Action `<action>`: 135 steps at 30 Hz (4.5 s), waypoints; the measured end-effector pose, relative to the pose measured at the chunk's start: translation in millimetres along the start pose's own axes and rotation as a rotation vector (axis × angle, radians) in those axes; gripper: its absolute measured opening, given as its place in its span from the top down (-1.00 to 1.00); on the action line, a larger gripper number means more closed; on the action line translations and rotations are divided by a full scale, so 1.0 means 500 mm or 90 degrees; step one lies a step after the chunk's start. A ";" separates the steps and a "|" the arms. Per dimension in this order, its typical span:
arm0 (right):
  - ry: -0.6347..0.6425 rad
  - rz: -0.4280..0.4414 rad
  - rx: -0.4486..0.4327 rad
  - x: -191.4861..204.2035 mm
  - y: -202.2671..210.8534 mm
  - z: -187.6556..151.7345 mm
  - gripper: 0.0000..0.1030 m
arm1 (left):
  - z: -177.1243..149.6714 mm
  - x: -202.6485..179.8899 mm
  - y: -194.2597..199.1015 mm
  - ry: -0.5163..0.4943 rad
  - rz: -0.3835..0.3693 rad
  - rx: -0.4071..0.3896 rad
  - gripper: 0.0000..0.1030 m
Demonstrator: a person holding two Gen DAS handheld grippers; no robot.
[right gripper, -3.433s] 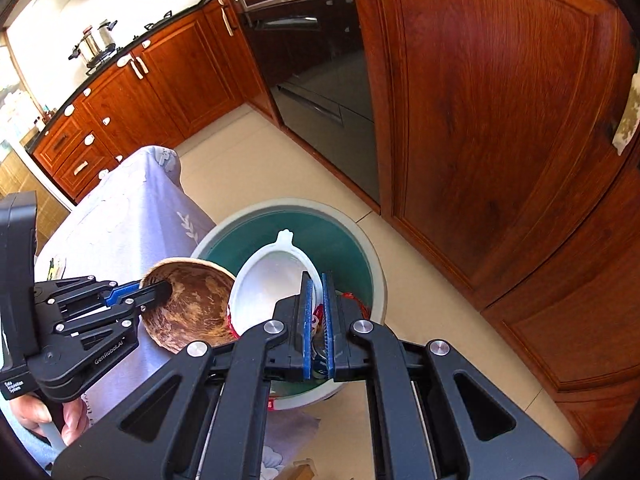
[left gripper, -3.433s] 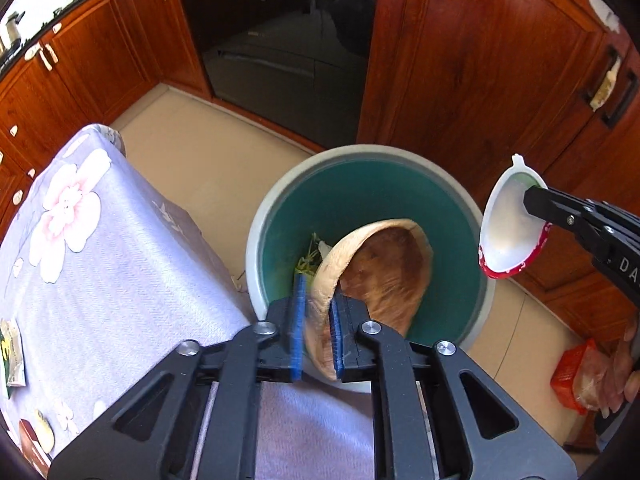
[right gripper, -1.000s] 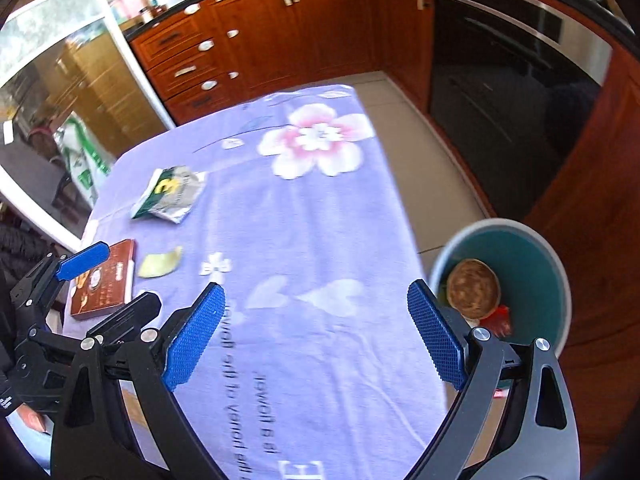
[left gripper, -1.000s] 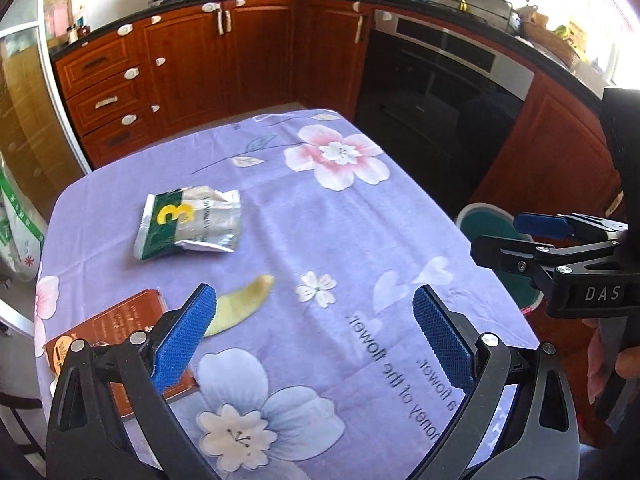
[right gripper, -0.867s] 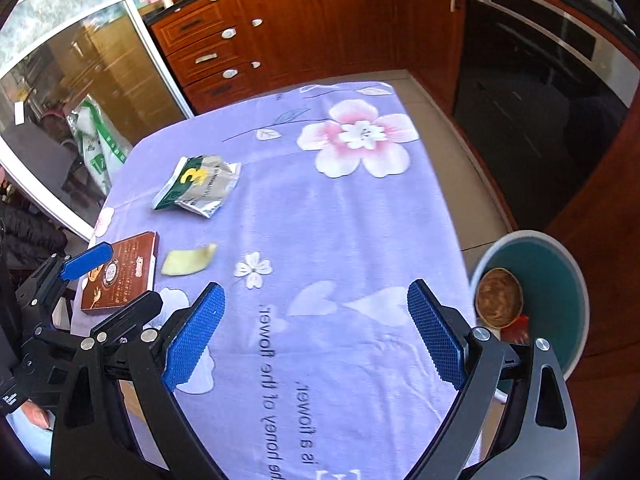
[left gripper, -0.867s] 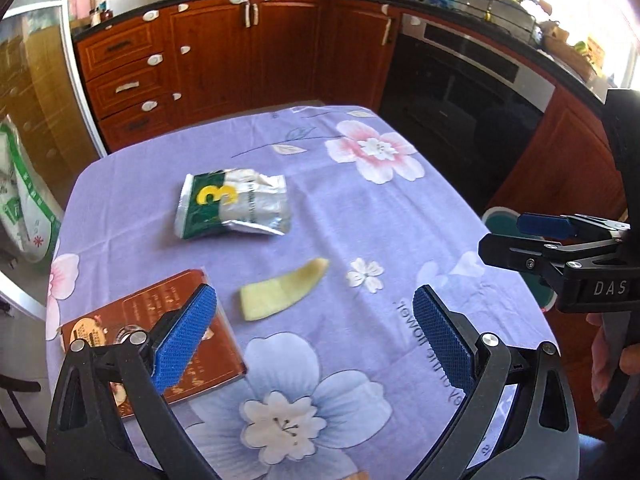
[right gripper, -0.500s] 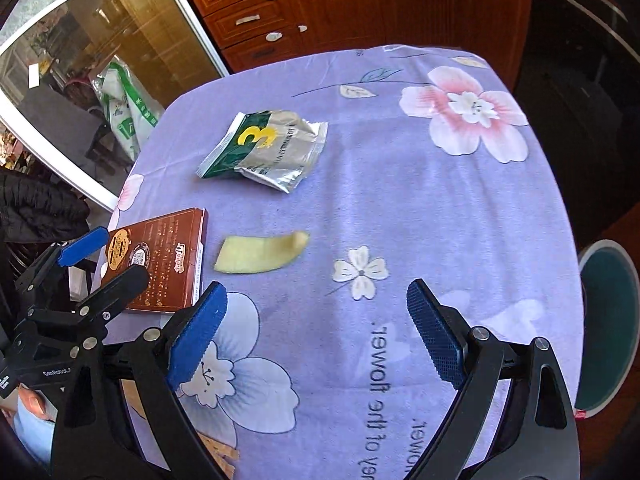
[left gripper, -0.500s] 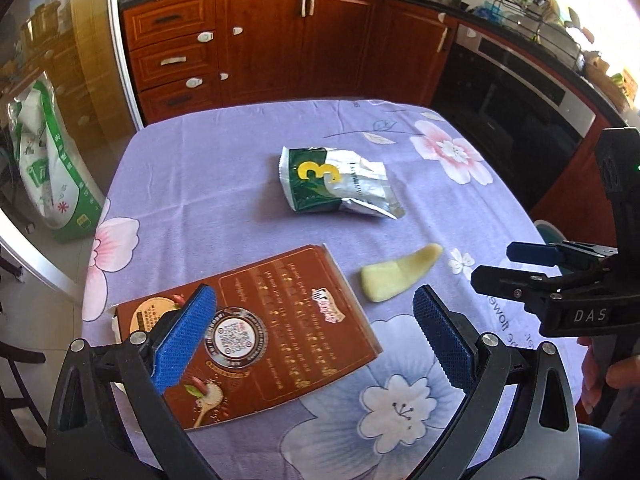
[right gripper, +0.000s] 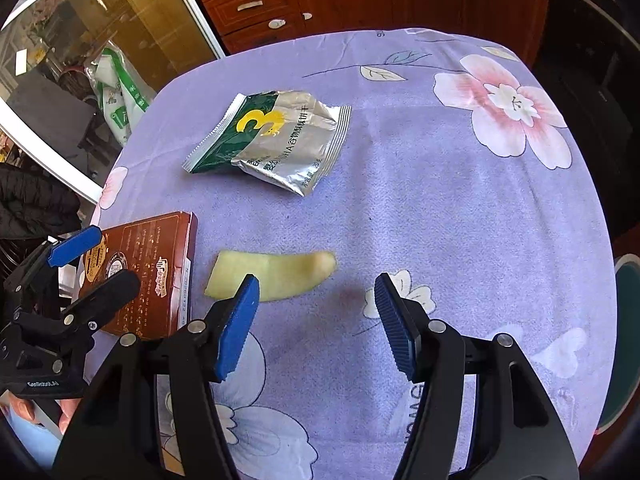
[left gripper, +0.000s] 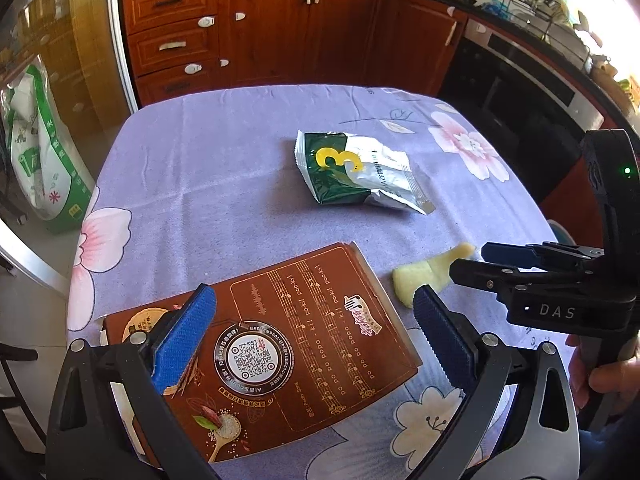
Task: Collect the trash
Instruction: 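Grasp the pale melon rind with the right gripper, then grasp the green-and-silver snack packet with the left gripper while the right holds the rind, then carry the packet and rind over the teal bin and open both grippers, then move both open grippers back over the table toward the brown box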
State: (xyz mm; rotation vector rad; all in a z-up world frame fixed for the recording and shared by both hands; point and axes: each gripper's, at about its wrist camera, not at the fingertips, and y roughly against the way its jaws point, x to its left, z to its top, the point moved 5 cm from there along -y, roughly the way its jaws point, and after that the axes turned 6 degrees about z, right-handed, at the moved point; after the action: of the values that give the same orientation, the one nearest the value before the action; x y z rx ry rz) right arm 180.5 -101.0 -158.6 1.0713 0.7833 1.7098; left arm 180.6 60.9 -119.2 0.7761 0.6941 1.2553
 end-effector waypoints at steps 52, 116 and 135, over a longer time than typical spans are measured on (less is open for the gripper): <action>-0.028 -0.052 -0.116 -0.168 0.101 0.069 0.85 | 0.133 -0.166 -0.101 -0.082 -0.040 0.032 0.98; -0.328 -0.151 -0.235 -0.746 0.452 -0.329 0.86 | 0.009 -0.971 -0.094 -0.412 -0.070 0.028 -0.24; -0.308 -0.154 -0.190 -0.736 0.411 -0.293 0.79 | -0.014 -0.895 -0.050 -0.383 -0.113 0.029 -0.81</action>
State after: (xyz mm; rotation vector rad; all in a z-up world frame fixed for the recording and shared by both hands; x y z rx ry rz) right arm 35.2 -523.0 -157.4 1.0709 0.3199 1.2421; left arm 108.0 -381.1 -127.2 1.0440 0.2900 0.7842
